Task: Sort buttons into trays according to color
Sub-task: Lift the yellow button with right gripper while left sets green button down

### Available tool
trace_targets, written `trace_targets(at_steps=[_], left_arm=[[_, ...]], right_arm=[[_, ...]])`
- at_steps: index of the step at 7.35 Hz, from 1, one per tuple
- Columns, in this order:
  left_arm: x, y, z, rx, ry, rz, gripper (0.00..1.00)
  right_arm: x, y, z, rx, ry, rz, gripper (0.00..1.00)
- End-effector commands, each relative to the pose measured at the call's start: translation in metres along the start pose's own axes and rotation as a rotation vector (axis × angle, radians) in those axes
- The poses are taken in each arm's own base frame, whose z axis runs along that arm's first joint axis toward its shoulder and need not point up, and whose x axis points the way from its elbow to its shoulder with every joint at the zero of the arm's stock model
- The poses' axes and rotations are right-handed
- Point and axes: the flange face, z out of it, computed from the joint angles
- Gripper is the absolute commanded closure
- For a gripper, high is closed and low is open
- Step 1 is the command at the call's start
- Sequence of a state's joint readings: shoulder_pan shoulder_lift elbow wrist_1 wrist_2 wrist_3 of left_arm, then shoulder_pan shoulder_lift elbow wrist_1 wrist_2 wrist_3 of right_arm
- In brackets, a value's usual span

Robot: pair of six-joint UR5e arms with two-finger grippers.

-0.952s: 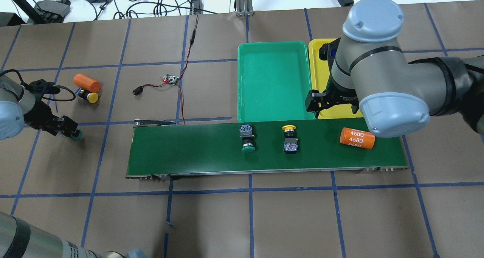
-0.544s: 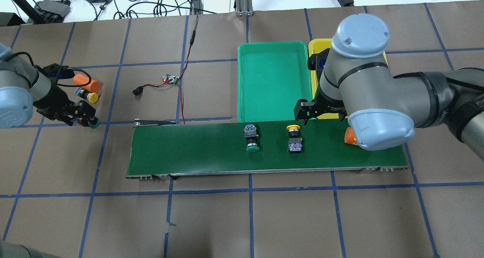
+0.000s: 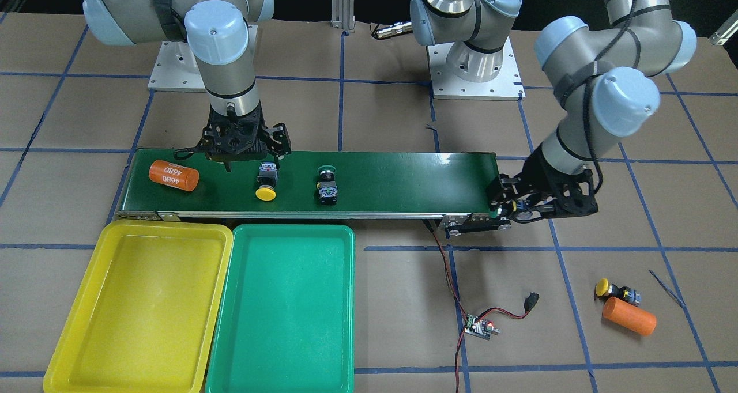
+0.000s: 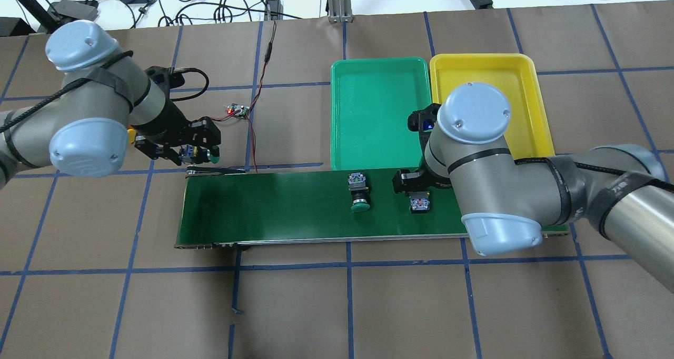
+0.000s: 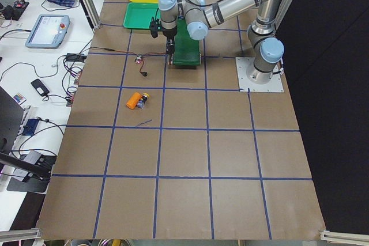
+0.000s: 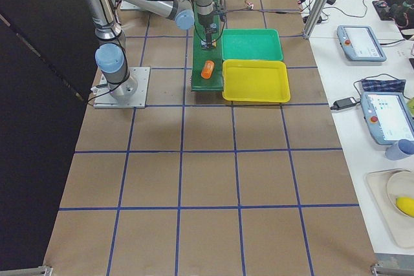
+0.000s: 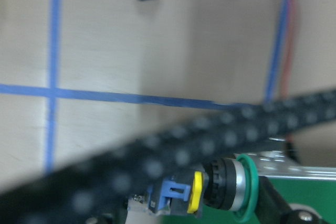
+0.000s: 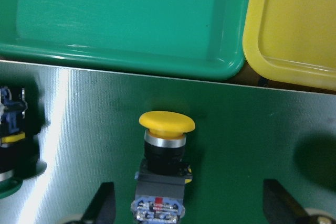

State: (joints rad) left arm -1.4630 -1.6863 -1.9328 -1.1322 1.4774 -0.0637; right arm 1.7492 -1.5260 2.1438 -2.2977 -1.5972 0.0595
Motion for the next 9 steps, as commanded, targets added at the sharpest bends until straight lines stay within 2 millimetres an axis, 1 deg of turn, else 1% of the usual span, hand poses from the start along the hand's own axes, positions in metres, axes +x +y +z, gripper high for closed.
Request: trace_targets(at_steps=[1,2,3,4,5,6,7,8,9], left_arm=[[0.051,0.049,0.032,-0.049,-0.012,-0.064,0.8],[0.051,0.055,0.042,-0.066,-0.018,-0.049,0.77],[0.046,0.051,0.046,-0.067,-0.023,-0.058,0.22],[0.042,0.05,0.051,-0.068,-0.065,-0.058,0.0],[0.04,0.05,0.038,-0.043,-0.085,-0.056,0.0],[0.032,0.042,0.008,0.028,-0.138,-0.058,0.0],[0.015,0.029,-0.011,-0.003,-0.135,-0.097,0.0],[-0.007,0.002,-0.024,0.005,-0.061,-0.103,0.0],[-0.047,-0.031,-0.027,0.009,-0.044,-0.06,0.0]], right_arm=[[0.008,0.003,0.019,0.002,-0.001,0.002,0.0],[0.011,0.001,0.024,-0.01,0.0,0.01,0.0],[0.012,0.0,0.03,-0.022,0.001,0.014,0.05],[0.014,0.0,0.032,-0.028,0.001,0.015,0.39],[0.014,0.0,0.032,-0.028,0.003,0.015,0.74],[0.015,0.0,0.033,-0.036,0.005,0.014,0.91],[0.019,-0.003,0.03,-0.03,0.01,0.018,0.99],[0.034,-0.013,0.026,-0.022,0.013,0.024,1.0],[0.057,-0.036,0.01,0.0,0.012,0.043,1.0]])
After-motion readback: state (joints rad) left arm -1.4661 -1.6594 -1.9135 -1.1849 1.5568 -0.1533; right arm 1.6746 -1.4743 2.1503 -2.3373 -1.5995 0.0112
